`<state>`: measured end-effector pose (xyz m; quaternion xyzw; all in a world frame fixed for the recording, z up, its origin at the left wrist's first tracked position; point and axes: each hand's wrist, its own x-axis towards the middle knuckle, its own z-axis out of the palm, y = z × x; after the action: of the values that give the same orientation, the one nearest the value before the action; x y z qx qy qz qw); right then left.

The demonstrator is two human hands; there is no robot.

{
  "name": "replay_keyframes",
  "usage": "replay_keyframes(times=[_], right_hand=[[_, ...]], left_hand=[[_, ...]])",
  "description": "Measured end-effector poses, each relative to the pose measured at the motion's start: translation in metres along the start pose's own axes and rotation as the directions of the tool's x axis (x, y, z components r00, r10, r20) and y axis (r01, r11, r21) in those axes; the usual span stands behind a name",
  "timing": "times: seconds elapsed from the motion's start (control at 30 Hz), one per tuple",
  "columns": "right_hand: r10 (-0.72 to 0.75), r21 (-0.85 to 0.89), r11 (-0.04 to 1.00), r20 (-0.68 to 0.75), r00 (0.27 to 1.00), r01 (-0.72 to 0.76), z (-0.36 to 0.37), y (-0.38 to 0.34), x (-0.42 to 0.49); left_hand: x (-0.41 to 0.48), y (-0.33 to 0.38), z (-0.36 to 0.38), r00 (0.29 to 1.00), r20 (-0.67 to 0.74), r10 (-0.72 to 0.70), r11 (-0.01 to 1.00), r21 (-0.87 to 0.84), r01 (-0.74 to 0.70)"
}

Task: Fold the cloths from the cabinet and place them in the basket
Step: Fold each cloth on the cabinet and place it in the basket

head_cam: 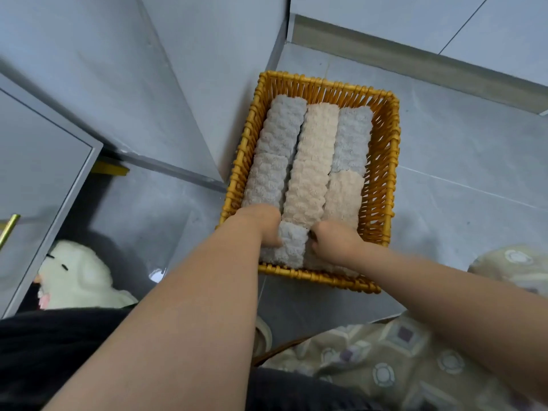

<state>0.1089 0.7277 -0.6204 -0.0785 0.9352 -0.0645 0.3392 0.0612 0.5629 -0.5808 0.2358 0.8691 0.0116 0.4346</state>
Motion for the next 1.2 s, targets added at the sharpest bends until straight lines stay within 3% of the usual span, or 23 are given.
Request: replay_keyframes(times=[0.07, 0.3, 0.43, 0.53, 0.73, 0.83, 0.93, 1.0, 1.03, 1.1, 1.17, 1.2], right_hand=[[0.043, 0.042, 0.998, 0.060, 0.997, -0.046, 0.006, -0.003, 0.004], [0.092, -0.140, 0.988, 0.190, 0.977, -0.066, 0.010, 0.010, 0.004], [0.053, -0.048, 0.998, 0.279, 0.959, -0.041, 0.001, 0.017, 0.003], [0.070, 0.105, 0.988, 0.339, 0.938, -0.112, -0.003, 0.019, 0.002], [0.159, 0.052, 0.978, 0.454, 0.877, -0.204, -0.039, 0.027, 0.002], [0.122, 0.208, 0.938, 0.552, 0.825, -0.278, -0.064, 0.044, 0.003], [0.019, 0.456, 0.826, 0.564, 0.825, -0.331, -0.088, 0.052, -0.005], [-0.032, 0.559, 0.773, 0.506, 0.862, -0.299, -0.099, 0.051, -0.007], [-0.051, 0.595, 0.759, 0.458, 0.888, -0.263, -0.104, 0.051, -0.004], [-0.097, 0.629, 0.752, 0.402, 0.910, -0.198, -0.110, 0.047, 0.001], [-0.137, 0.652, 0.741, 0.380, 0.915, -0.160, -0.113, 0.043, 0.005], [-0.158, 0.665, 0.731, 0.384, 0.910, -0.153, -0.115, 0.039, 0.003]], left_hand=[[0.001, 0.000, 0.003, 1.000, 0.003, -0.013, 1.000, -0.006, 0.013], [0.005, -0.003, 0.011, 0.997, 0.017, -0.074, 0.997, -0.011, 0.074], [0.005, 0.000, 0.011, 0.994, 0.052, -0.091, 0.996, 0.007, 0.091], [0.002, 0.005, 0.010, 0.991, 0.094, -0.094, 0.995, 0.040, 0.091], [0.001, 0.009, 0.008, 0.985, 0.149, -0.089, 0.994, 0.074, 0.079], [-0.001, 0.009, 0.006, 0.986, 0.139, -0.087, 0.996, 0.040, 0.082], [-0.002, 0.003, 0.006, 0.990, 0.066, -0.124, 0.981, -0.140, 0.132], [-0.002, 0.000, 0.002, 0.983, -0.047, -0.178, 0.892, -0.429, 0.141], [-0.004, 0.002, -0.003, 0.974, -0.100, -0.204, 0.787, -0.608, 0.102], [-0.007, 0.007, -0.016, 0.965, -0.106, -0.240, 0.448, -0.894, 0.013], [-0.011, 0.011, -0.028, 0.983, -0.032, -0.182, 0.143, -0.990, -0.006], [-0.011, 0.010, -0.030, 0.991, -0.013, -0.136, 0.062, -0.998, -0.004]])
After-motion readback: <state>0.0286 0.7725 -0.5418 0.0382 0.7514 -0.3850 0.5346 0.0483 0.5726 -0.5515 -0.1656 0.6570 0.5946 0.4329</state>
